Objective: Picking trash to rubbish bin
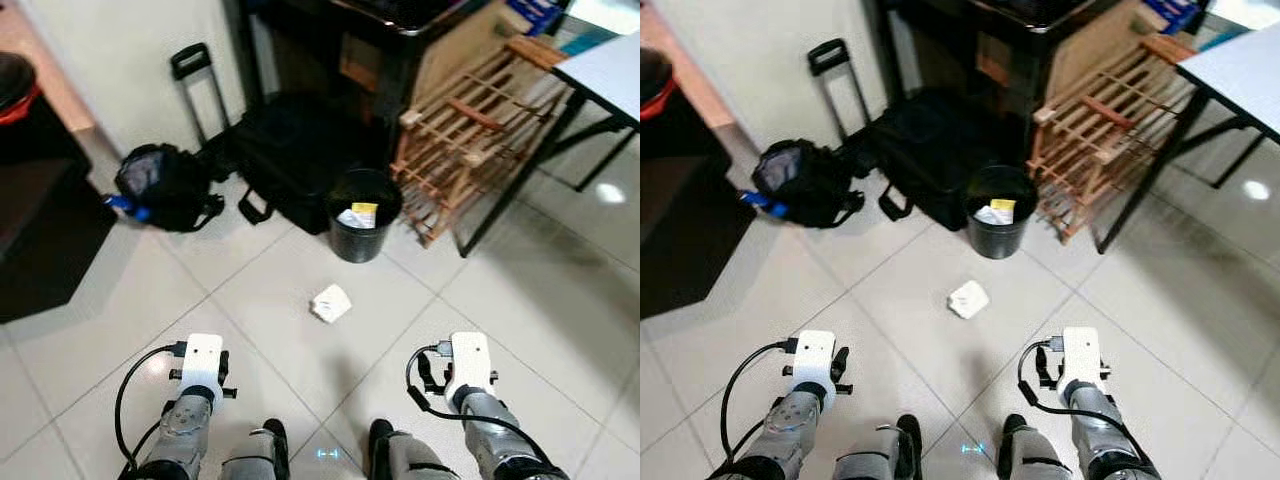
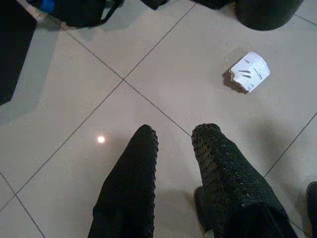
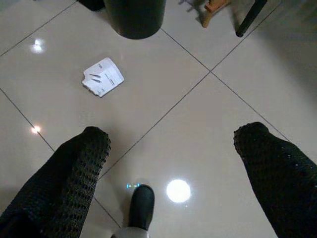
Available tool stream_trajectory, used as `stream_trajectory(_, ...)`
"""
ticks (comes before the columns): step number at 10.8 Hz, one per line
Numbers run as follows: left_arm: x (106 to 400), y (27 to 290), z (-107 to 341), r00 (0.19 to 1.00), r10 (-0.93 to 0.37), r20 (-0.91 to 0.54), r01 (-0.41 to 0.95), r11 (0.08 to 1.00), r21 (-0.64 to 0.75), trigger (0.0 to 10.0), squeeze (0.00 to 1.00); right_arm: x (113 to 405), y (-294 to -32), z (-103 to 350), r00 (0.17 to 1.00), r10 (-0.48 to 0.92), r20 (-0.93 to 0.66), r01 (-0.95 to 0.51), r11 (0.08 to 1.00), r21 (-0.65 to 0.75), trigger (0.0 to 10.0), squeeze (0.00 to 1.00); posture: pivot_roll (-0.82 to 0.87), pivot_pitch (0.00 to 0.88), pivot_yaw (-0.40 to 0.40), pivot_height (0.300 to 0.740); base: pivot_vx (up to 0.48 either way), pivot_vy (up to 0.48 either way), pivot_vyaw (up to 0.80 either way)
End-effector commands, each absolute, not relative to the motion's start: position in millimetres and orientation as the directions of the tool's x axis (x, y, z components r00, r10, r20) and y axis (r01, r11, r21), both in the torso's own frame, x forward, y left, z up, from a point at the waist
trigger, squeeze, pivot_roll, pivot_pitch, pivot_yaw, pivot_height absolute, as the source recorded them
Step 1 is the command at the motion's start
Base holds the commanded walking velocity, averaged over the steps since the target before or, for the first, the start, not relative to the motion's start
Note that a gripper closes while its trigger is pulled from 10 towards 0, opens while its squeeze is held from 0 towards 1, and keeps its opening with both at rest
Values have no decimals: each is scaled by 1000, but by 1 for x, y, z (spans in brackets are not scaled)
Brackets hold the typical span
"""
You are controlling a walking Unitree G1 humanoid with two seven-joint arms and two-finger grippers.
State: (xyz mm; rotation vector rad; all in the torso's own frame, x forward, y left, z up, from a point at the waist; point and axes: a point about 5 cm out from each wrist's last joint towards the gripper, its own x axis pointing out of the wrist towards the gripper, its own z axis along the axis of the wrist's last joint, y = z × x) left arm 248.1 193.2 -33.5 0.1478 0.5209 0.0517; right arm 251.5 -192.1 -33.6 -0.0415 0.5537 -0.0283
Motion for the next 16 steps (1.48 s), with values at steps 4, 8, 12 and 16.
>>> stream_trajectory(4, 238, 197, -41, 843, 100, -529, -21, 988, 154, 10000, 0, 246, -190, -39, 835, -28, -549, 12, 999, -33, 10000, 0, -12, 220, 44, 740, 0, 0, 0)
stream_trajectory(8, 239, 199, -40, 844, 99, -528, -14, 986, 164, 10000, 0, 247, -188, -38, 839, -33, -543, 26, 999, -21, 10000, 0, -17, 205, 49, 740, 0, 0, -133)
stream_trajectory(12, 239, 200, -40, 843, 97, -529, -9, 986, 166, 10000, 0, 248, -188, -37, 840, -32, -542, 26, 999, -19, 10000, 0, -14, 211, 50, 740, 0, 0, -783)
stream_trajectory(16, 239, 200, -40, 842, 92, -532, 1, 985, 172, 10000, 0, 248, -190, -38, 837, -46, -545, 37, 999, -28, 10000, 0, -11, 225, 47, 740, 0, 0, -784)
